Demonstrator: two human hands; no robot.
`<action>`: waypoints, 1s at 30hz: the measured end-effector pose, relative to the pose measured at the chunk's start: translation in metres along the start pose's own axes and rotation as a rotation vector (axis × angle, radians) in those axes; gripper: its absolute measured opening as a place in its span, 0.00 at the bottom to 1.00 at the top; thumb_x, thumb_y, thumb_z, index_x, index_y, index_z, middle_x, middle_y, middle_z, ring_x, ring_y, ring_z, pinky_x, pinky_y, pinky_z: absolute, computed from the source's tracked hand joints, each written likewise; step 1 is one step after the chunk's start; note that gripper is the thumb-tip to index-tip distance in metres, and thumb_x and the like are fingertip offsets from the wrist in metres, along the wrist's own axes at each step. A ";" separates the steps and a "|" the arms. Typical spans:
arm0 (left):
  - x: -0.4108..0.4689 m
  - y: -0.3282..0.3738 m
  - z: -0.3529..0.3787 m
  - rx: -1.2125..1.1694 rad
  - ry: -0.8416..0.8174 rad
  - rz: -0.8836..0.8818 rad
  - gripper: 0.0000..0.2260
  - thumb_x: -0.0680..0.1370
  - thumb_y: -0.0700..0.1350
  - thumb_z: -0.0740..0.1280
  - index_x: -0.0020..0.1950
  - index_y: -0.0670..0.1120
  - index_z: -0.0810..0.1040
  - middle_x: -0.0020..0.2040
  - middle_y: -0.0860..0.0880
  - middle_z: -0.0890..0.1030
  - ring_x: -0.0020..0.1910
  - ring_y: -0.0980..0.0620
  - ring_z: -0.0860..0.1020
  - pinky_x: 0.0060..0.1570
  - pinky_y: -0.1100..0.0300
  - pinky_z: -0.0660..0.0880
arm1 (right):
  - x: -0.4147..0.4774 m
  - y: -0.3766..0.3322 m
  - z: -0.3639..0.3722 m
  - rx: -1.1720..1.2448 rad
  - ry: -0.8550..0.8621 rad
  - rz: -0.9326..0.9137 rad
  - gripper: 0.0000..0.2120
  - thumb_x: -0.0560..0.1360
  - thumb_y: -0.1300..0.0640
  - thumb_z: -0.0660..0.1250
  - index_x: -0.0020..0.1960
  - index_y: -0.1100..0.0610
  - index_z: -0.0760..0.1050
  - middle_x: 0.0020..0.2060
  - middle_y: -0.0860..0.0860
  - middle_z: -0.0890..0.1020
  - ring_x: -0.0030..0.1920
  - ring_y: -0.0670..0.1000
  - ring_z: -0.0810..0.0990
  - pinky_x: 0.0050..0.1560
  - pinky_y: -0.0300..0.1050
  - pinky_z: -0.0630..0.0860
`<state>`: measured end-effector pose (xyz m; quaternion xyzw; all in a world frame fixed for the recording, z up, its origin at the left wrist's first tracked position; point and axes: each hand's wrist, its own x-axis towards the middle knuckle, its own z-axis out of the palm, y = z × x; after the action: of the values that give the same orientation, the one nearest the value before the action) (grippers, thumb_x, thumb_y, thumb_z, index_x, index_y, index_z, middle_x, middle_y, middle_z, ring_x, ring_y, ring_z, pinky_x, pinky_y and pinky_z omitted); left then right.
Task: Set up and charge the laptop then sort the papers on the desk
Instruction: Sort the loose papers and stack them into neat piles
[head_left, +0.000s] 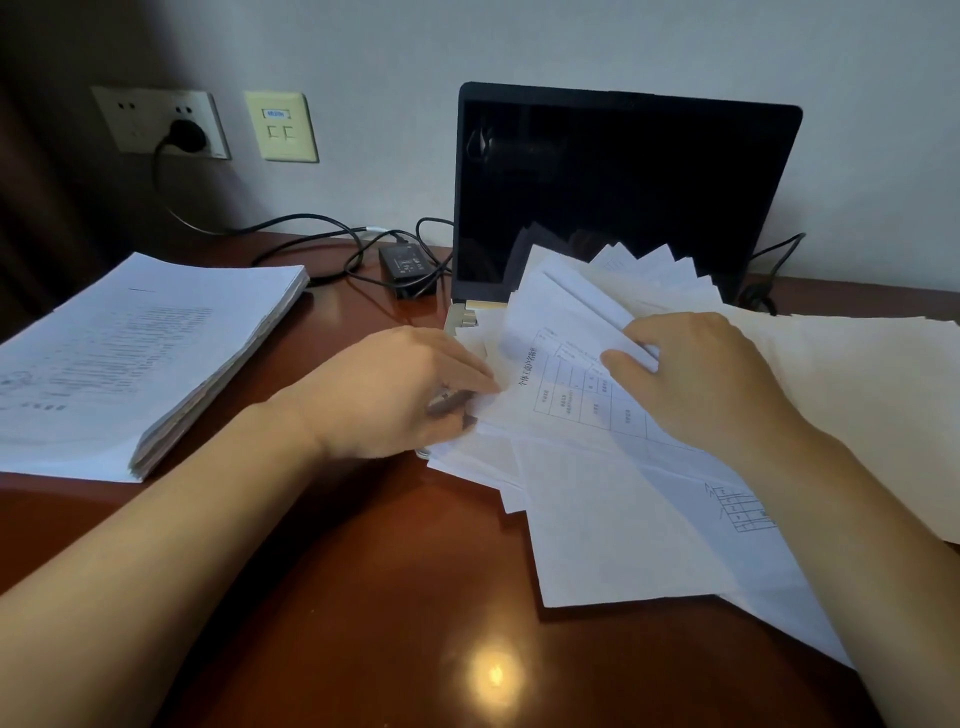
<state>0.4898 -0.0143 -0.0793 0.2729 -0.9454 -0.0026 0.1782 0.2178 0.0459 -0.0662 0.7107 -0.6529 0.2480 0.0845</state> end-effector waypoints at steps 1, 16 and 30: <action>0.000 0.001 0.001 -0.010 0.033 0.010 0.11 0.76 0.47 0.72 0.58 0.50 0.86 0.56 0.58 0.85 0.58 0.57 0.80 0.59 0.59 0.76 | 0.000 0.000 0.001 0.011 -0.011 -0.012 0.22 0.77 0.51 0.66 0.30 0.57 0.61 0.24 0.50 0.62 0.28 0.54 0.63 0.27 0.45 0.59; 0.000 -0.002 -0.002 -0.155 0.201 -0.085 0.02 0.74 0.46 0.78 0.45 0.52 0.88 0.41 0.58 0.85 0.39 0.59 0.82 0.42 0.65 0.77 | -0.004 -0.008 0.000 0.252 -0.148 -0.178 0.12 0.77 0.46 0.66 0.38 0.51 0.78 0.33 0.49 0.77 0.35 0.51 0.76 0.36 0.54 0.75; 0.001 0.011 -0.009 -0.175 0.258 -0.068 0.13 0.73 0.55 0.76 0.48 0.49 0.79 0.45 0.56 0.77 0.44 0.56 0.76 0.46 0.67 0.72 | -0.001 -0.005 -0.003 0.044 0.009 -0.031 0.21 0.77 0.50 0.65 0.32 0.58 0.63 0.26 0.50 0.64 0.28 0.53 0.62 0.28 0.46 0.60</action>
<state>0.4863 -0.0046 -0.0691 0.2862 -0.9010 -0.0561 0.3211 0.2216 0.0492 -0.0628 0.7215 -0.6355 0.2642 0.0755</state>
